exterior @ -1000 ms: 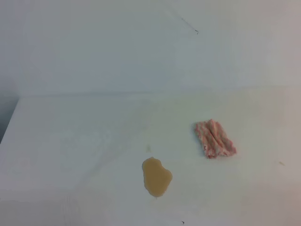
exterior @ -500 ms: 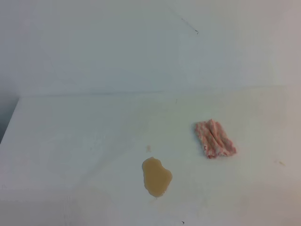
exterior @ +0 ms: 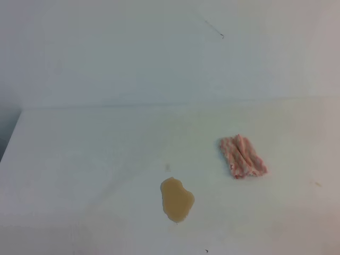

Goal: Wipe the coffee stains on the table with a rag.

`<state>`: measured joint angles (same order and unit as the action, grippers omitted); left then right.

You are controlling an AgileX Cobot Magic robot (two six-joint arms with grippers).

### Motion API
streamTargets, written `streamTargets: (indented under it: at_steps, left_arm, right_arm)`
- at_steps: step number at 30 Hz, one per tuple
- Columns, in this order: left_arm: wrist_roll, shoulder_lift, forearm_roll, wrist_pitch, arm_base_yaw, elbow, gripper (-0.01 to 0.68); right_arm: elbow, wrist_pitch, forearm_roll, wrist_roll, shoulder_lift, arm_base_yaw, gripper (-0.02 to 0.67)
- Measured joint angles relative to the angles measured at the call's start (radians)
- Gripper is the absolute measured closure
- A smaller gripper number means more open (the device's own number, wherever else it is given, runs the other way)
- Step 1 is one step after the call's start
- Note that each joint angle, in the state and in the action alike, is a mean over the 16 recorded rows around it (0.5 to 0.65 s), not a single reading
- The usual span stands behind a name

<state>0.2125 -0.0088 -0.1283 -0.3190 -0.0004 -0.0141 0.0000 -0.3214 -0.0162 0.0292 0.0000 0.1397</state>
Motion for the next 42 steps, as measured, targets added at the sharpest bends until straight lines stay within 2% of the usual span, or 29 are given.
streamTargets:
  at_steps: [17,34,42]
  left_arm:
    - [0.0,-0.004,0.0,0.0,0.0,-0.003,0.673]
    - [0.0,0.009,0.0,-0.006,0.0,0.014,0.674]
    - [0.0,0.009,0.0,-0.006,0.0,0.014,0.674]
  right_arm:
    - [0.002,0.071,-0.006,-0.003,-0.002,0.0,0.652]
    - [0.0,0.337,-0.038,-0.035,0.0,0.0,0.652]
    - [0.001,0.537,-0.035,-0.043,-0.002,0.0,0.652]
